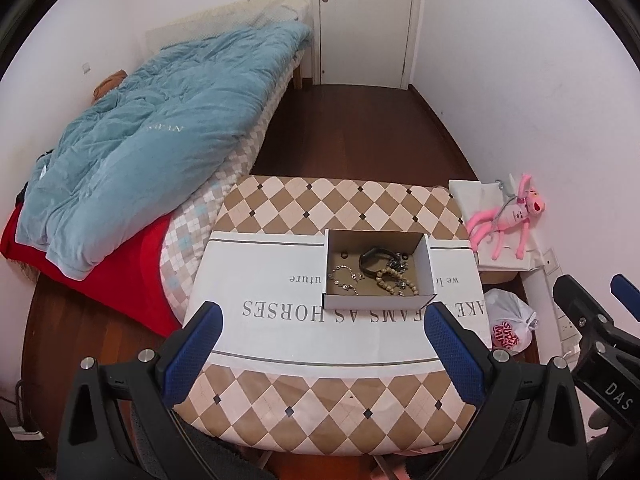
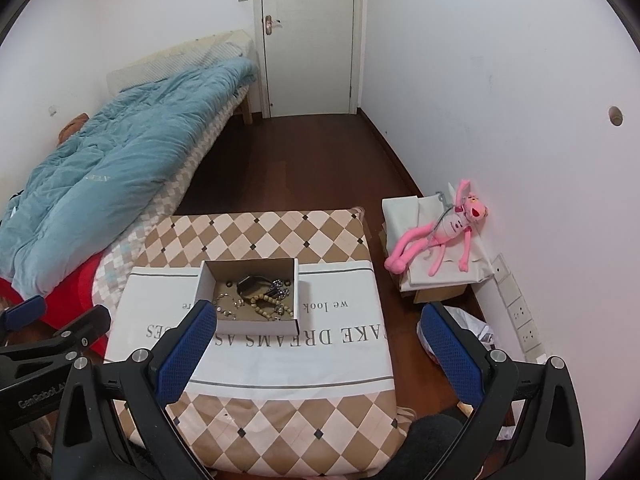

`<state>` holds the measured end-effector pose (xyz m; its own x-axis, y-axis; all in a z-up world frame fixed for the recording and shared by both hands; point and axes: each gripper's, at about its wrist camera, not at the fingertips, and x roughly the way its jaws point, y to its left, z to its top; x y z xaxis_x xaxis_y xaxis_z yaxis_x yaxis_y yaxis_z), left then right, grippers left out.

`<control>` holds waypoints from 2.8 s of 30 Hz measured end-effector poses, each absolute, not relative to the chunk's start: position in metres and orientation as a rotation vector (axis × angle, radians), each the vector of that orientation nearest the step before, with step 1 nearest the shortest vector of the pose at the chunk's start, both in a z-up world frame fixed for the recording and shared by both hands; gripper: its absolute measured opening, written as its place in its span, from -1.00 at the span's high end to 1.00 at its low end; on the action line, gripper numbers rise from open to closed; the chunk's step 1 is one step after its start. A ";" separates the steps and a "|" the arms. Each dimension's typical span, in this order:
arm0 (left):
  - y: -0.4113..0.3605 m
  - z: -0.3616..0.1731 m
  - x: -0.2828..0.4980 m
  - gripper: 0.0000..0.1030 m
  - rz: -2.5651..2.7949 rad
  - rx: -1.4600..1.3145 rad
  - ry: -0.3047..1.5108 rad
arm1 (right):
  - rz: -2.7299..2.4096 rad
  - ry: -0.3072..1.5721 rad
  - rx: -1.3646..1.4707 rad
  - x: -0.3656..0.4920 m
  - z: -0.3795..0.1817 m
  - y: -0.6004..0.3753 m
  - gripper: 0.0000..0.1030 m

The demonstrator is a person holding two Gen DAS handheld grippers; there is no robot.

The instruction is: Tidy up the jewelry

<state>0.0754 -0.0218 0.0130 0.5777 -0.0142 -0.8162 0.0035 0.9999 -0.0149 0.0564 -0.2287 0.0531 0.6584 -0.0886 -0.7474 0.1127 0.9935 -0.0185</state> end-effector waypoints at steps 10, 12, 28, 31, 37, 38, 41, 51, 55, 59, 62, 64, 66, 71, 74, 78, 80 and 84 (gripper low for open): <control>-0.023 0.003 0.105 -0.99 -0.002 -0.019 1.017 | -0.101 0.896 0.007 0.095 0.039 -0.227 -1.00; -0.024 0.001 0.107 -0.99 0.001 -0.013 1.024 | -0.099 0.909 0.002 0.101 0.035 -0.226 -1.00; -0.023 -0.014 0.117 -0.99 0.012 -0.006 1.064 | -0.074 0.995 -0.024 0.117 0.009 -0.221 -1.00; -0.023 -0.015 0.117 -0.99 0.011 -0.006 1.065 | -0.070 0.997 -0.029 0.117 0.008 -0.220 -1.00; -0.023 -0.015 0.116 -0.99 0.009 -0.007 1.062 | -0.061 0.999 -0.030 0.116 0.010 -0.218 -1.00; -0.023 -0.015 0.116 -0.99 0.008 -0.006 1.061 | -0.059 1.001 -0.030 0.116 0.010 -0.218 -1.00; -0.023 -0.013 0.114 -0.99 0.007 -0.009 1.056 | -0.059 1.001 -0.031 0.117 0.010 -0.218 -1.00; -0.023 -0.008 0.112 -0.99 0.000 -0.010 1.047 | -0.054 1.004 -0.023 0.116 0.012 -0.218 -1.00; -0.023 -0.008 0.112 -0.99 -0.004 -0.010 1.047 | -0.051 1.003 -0.020 0.116 0.014 -0.218 -1.00; -0.024 -0.007 0.112 -0.99 -0.010 -0.011 1.047 | -0.043 1.011 -0.008 0.118 0.013 -0.219 -1.00; -0.025 -0.006 0.112 -0.99 -0.014 -0.010 1.045 | -0.043 1.011 -0.009 0.118 0.013 -0.219 -1.00; -0.025 -0.006 0.112 -0.99 -0.018 -0.012 1.045 | -0.043 1.011 -0.008 0.118 0.013 -0.219 -1.00; -0.026 -0.005 0.112 -0.99 -0.020 -0.011 1.045 | -0.042 1.011 -0.011 0.118 0.013 -0.219 -1.00; -0.026 -0.005 0.112 -0.99 -0.025 -0.014 1.045 | -0.041 1.009 -0.016 0.118 0.013 -0.219 -1.00; -0.026 -0.005 0.112 -0.99 -0.023 -0.012 1.045 | -0.042 1.008 -0.017 0.117 0.014 -0.218 -1.00; -0.027 -0.004 0.112 -0.99 -0.024 -0.011 1.046 | -0.041 1.008 -0.018 0.117 0.014 -0.218 -1.00; -0.026 -0.004 0.111 -0.99 -0.026 -0.014 1.045 | -0.041 1.008 -0.018 0.117 0.014 -0.218 -1.00; -0.026 -0.005 0.111 -0.99 -0.025 -0.013 1.045 | -0.042 1.008 -0.020 0.117 0.014 -0.218 -1.00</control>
